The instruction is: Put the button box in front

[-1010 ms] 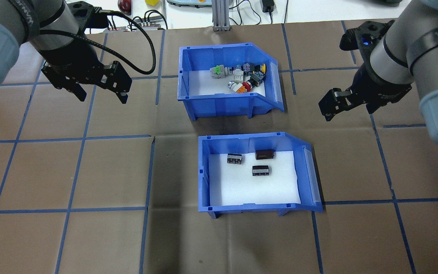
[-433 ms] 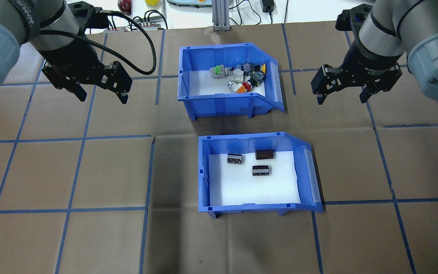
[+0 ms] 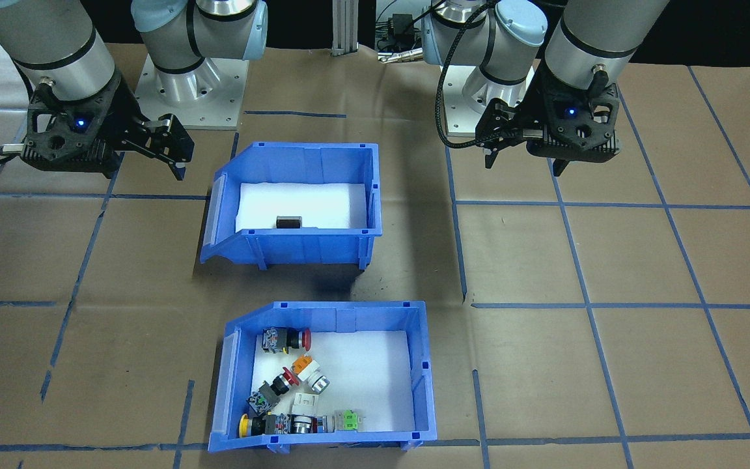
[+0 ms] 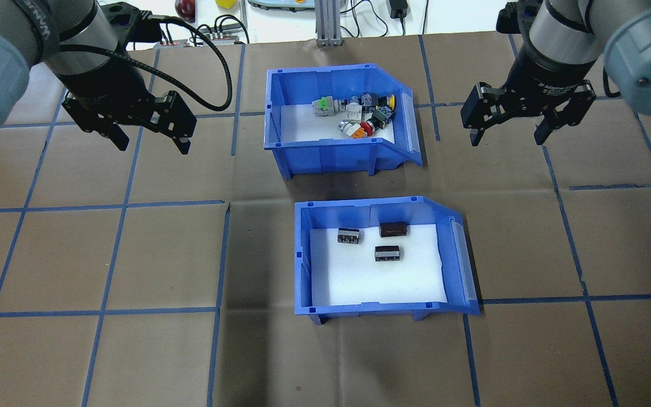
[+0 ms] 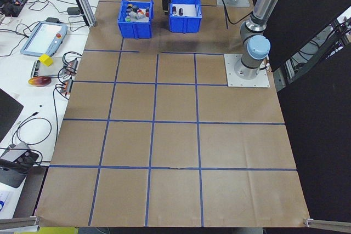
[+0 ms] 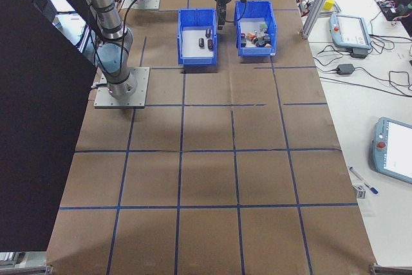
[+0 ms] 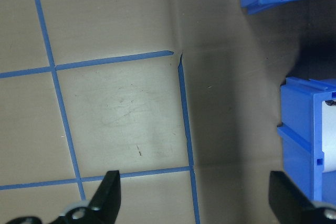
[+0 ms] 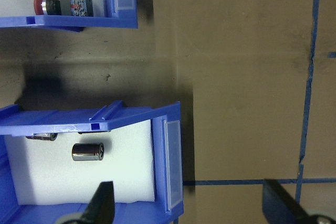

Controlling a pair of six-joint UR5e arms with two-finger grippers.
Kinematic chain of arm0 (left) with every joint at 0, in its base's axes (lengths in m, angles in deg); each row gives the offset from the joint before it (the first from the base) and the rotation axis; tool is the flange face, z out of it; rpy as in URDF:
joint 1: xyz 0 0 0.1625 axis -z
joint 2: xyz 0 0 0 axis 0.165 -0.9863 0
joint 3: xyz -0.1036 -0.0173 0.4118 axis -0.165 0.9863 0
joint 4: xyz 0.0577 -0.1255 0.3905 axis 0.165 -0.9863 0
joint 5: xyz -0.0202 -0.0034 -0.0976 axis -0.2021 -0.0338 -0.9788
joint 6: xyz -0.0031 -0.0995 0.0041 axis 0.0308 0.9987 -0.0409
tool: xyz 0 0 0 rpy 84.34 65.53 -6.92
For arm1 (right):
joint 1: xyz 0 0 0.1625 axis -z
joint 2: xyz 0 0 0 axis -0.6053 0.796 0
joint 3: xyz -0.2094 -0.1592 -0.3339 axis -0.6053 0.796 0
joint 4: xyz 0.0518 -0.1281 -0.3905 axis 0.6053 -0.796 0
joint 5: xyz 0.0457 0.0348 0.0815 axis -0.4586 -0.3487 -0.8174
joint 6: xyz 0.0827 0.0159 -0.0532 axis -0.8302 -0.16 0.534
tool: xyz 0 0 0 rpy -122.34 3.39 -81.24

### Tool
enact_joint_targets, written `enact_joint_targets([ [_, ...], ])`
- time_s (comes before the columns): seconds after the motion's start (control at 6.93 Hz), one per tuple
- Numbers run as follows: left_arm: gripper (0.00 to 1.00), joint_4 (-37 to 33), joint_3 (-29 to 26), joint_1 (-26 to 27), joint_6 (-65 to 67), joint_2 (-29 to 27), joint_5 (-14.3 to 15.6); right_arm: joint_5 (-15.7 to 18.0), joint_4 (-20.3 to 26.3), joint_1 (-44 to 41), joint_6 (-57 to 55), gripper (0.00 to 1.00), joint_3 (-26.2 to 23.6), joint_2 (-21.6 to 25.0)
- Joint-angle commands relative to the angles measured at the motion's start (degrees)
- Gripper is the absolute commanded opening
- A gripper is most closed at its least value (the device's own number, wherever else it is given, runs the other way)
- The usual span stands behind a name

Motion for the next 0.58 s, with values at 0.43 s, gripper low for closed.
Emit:
enact_joint_targets([
  [0.43,0.99,0.0,0.1,0.0,0.0,0.0,0.0,0.1,-0.4,0.0,-0.1,1.0,0.2,0.2],
])
